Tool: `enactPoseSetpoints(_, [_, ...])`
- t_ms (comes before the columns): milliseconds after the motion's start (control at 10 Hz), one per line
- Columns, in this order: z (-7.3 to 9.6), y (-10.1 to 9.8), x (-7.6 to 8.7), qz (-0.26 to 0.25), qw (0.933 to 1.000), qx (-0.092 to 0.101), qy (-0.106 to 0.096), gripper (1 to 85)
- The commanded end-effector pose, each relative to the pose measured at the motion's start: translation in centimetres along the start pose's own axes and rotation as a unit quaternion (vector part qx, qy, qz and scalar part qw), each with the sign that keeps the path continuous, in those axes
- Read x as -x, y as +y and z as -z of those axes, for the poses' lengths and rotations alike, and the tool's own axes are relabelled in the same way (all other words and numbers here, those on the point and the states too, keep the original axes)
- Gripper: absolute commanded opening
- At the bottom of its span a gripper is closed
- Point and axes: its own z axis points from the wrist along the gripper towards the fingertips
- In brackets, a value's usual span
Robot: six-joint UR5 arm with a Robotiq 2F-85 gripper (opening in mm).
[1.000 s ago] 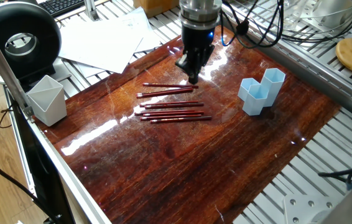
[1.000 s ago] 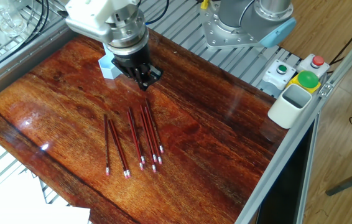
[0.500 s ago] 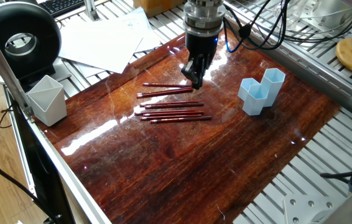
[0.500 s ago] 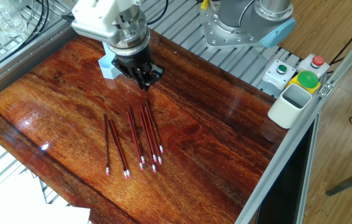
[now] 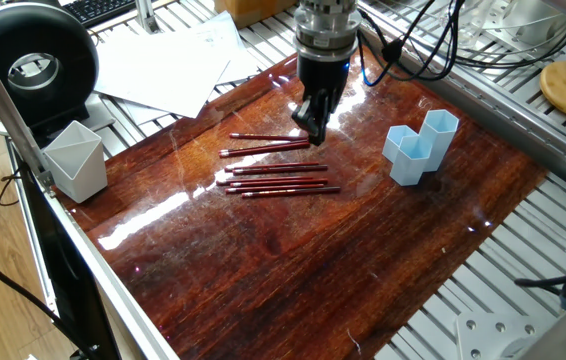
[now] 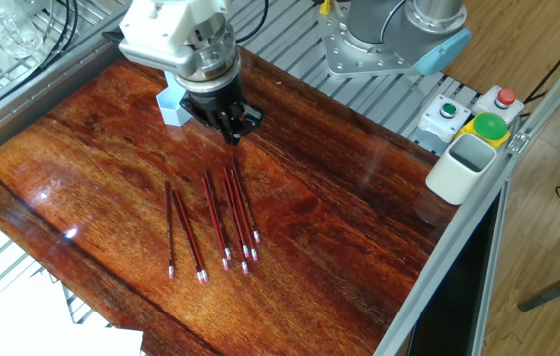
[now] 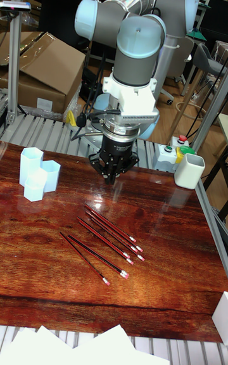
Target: Put the pen into the pen holder
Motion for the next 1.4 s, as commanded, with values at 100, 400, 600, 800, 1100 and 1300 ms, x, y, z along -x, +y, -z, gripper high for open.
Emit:
enactPoseSetpoints(100, [-0.1, 0.9, 0.4, -0.011, 0.9998, 0.014, -0.003, 15.0])
enactPoseSetpoints(400, [-0.2, 1.8, 0.7, -0.033, 0.9989, 0.032, -0.010, 15.7])
enactPoseSetpoints(600, [-0.2, 1.5, 1.4, -0.014, 0.9992, 0.026, -0.025, 21.0])
enactPoseSetpoints(800, [0.0, 1.0, 3.3, -0.009, 0.9979, 0.015, -0.062, 23.7])
enactPoseSetpoints(1100, [-0.1, 0.8, 2.9, 0.043, 0.9976, 0.009, -0.054, 34.3])
enactPoseSetpoints(1300, [-0.1, 1.1, 3.0, 0.080, 0.9951, 0.012, -0.057, 40.0])
